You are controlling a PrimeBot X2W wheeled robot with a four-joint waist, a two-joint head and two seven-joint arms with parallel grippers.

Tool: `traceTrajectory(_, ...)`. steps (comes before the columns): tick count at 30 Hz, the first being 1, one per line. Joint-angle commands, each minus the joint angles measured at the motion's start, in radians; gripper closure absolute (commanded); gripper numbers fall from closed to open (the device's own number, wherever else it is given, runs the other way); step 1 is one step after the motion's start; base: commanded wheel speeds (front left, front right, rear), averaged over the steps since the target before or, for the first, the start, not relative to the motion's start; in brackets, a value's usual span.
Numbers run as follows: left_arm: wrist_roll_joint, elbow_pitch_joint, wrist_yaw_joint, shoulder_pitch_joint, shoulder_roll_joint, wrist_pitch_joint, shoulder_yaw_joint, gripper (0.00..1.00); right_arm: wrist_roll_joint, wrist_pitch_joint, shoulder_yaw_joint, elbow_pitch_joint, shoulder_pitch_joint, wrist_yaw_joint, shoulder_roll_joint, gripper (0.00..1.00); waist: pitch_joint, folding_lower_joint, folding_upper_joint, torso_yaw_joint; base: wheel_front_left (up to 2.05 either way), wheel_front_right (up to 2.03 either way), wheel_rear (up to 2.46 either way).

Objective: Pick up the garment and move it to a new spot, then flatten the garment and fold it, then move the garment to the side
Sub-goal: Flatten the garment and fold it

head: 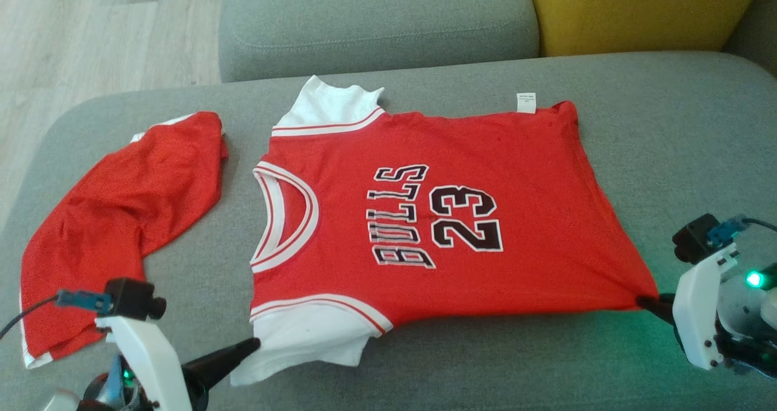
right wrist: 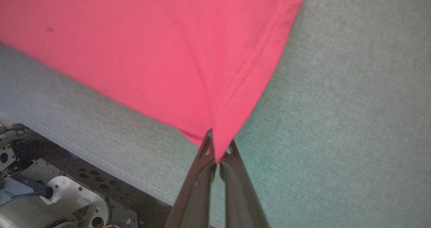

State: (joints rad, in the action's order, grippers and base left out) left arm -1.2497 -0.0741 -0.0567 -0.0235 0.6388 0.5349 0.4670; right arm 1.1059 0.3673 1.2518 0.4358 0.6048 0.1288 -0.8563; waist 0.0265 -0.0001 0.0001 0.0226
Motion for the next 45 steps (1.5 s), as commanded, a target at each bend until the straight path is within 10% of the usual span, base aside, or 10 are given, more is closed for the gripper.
traceTrajectory(1,-0.004,-0.044,0.006,0.054,0.045,-0.007,-0.068,1.00,0.007,0.004,-0.009,-0.018,0.000,0.002,-0.052,1.00,-0.006,0.0001,-0.0001,0.001,0.00,0.00,0.00)
traceTrajectory(36,0.133,0.194,0.001,0.533,-0.079,-0.010,-0.044,1.00,-0.100,-0.096,-0.030,0.258,0.311,0.002,0.170,1.00,-0.253,0.0001,-0.0001,0.019,0.00,0.00,0.00)
traceTrajectory(37,0.138,0.209,0.000,0.545,-0.084,-0.013,-0.043,1.00,-0.096,-0.112,-0.037,0.272,0.318,0.002,0.178,0.75,-0.258,0.0001,-0.0001,0.020,0.00,0.00,0.00)
traceTrajectory(38,0.143,0.224,0.002,0.556,-0.089,-0.020,-0.043,1.00,-0.092,-0.134,-0.046,0.287,0.325,0.002,0.186,0.00,-0.264,0.0001,-0.0001,0.020,0.00,0.00,0.00)
traceTrajectory(39,0.150,0.239,0.008,0.568,-0.096,-0.030,-0.046,1.00,-0.092,-0.154,-0.052,0.304,0.332,0.002,0.194,0.00,-0.269,0.0001,-0.0001,0.021,0.00,0.00,0.00)
traceTrajectory(40,0.160,0.257,0.019,0.580,-0.103,-0.047,-0.051,0.35,-0.094,-0.168,-0.052,0.317,0.336,0.002,0.202,0.00,-0.273,0.0001,-0.0001,0.021,0.00,0.00,0.00)
traceTrajectory(41,0.169,0.275,0.028,0.591,-0.111,-0.063,-0.055,0.00,-0.093,-0.181,-0.054,0.332,0.340,0.002,0.209,0.00,-0.276,0.0001,-0.0001,0.022,0.00,0.00,0.00)
traceTrajectory(45,0.205,0.333,0.043,0.628,-0.146,-0.165,-0.081,0.00,-0.088,-0.251,-0.070,0.386,0.348,0.002,0.242,0.00,-0.285,0.0001,-0.0001,0.023,0.00,0.00,0.00)
